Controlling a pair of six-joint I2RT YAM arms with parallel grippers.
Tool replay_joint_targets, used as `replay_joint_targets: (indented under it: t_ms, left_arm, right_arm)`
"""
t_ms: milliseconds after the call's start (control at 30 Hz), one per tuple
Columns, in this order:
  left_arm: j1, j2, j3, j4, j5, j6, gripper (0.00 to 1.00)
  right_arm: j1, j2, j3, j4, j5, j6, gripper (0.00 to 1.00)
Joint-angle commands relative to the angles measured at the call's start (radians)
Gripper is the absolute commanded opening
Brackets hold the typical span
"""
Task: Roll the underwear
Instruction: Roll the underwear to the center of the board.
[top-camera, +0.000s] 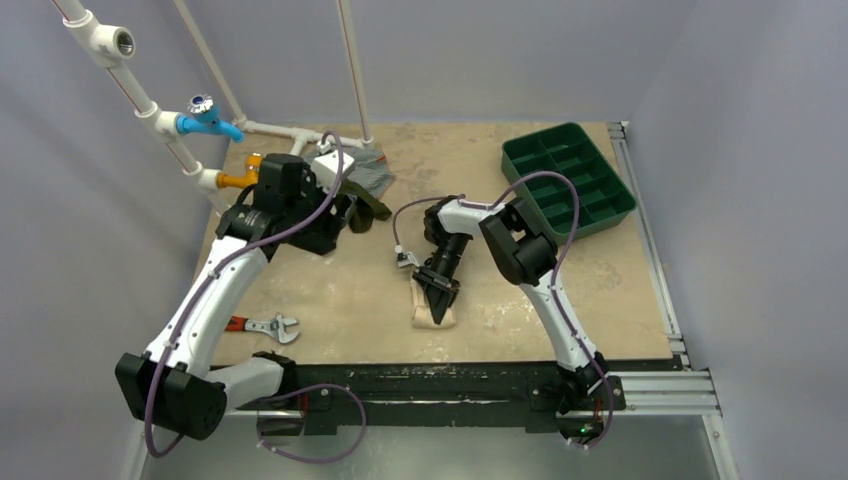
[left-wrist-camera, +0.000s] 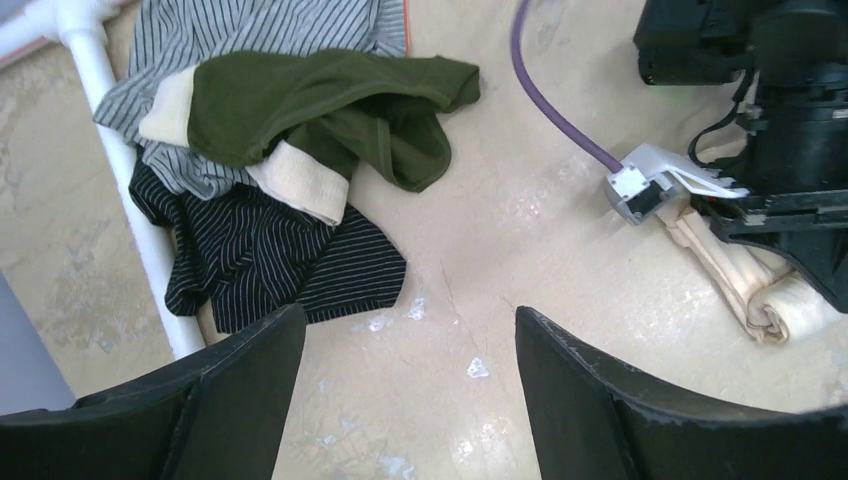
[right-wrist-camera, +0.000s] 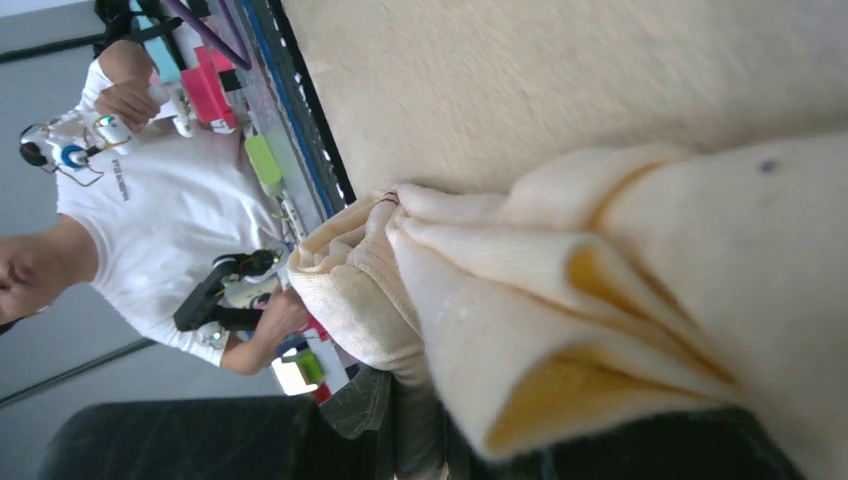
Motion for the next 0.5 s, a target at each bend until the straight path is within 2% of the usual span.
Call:
replay_joint_targets:
  t_ms: [0, 167, 300, 467]
  left_arm:
    - [0.000, -0.073, -0.032, 0.074, 0.083, 0.014, 0.76]
    - [-0.038, -0.057, -0.032, -0.032, 0.338, 0.107, 0.77]
    - [-0.221, -0.018, -0.061, -0.081, 0.322, 0.214, 0.77]
    - [-0.387, 0.093, -0.062, -0.052, 0.348, 0.182, 0.77]
  right_arm:
    - [-0.017, 0.124, 0.008, 0.203, 0.448, -0.120, 0.00]
    - [-0.019, 0.156, 0.059, 0.173, 0.439, -0.127, 0.00]
    - [-0.029, 0.179, 0.084, 0.159, 0.440, -0.125, 0.00]
    - [-0.038, 0.174, 0.091, 0.150, 0.430, -0.118, 0.00]
